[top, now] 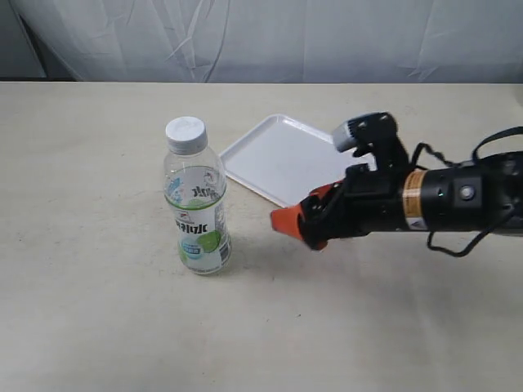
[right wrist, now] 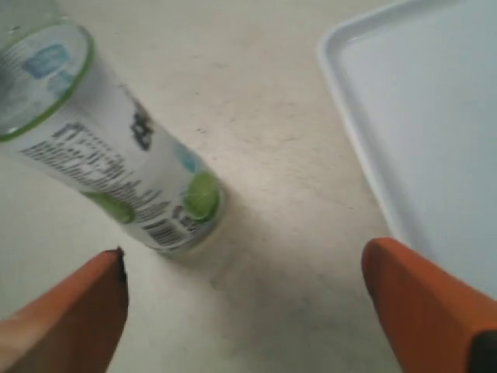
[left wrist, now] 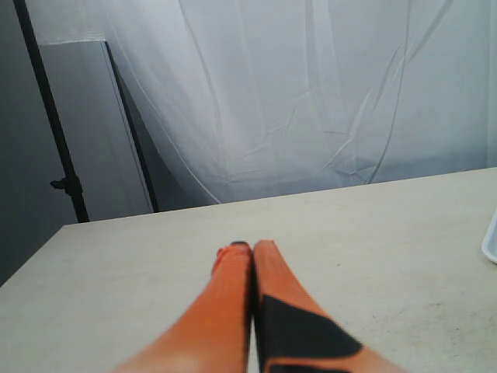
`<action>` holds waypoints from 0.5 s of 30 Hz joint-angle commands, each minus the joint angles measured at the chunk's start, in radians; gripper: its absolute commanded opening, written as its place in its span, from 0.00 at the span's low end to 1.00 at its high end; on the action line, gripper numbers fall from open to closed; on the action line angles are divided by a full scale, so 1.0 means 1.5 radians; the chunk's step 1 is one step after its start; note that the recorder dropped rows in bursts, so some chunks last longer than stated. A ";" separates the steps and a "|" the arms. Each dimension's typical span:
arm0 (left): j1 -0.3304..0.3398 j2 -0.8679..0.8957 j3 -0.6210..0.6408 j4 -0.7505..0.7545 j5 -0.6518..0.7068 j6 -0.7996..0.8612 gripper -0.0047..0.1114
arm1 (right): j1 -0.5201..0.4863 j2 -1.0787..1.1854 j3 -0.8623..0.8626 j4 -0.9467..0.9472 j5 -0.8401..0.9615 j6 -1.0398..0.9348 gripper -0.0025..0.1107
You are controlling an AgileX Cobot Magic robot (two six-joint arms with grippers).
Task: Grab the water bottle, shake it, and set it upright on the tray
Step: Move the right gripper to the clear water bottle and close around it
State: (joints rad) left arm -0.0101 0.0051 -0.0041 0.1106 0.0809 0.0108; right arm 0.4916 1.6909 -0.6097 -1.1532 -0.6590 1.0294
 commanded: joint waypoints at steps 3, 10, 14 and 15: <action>-0.004 -0.003 0.003 0.002 -0.004 -0.003 0.04 | 0.113 0.089 -0.003 0.274 -0.091 -0.263 0.73; -0.004 -0.003 0.003 0.002 -0.004 -0.003 0.04 | 0.193 0.147 -0.022 0.443 -0.149 -0.393 0.73; -0.004 -0.003 0.003 0.002 -0.004 -0.003 0.04 | 0.222 0.179 -0.055 0.445 -0.149 -0.408 0.73; -0.004 -0.003 0.003 0.002 -0.004 -0.003 0.04 | 0.227 0.184 -0.062 0.446 -0.149 -0.408 0.73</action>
State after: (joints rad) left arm -0.0101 0.0051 -0.0041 0.1106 0.0809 0.0108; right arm 0.8129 1.9459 -0.6741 -0.5011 -0.8697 0.4381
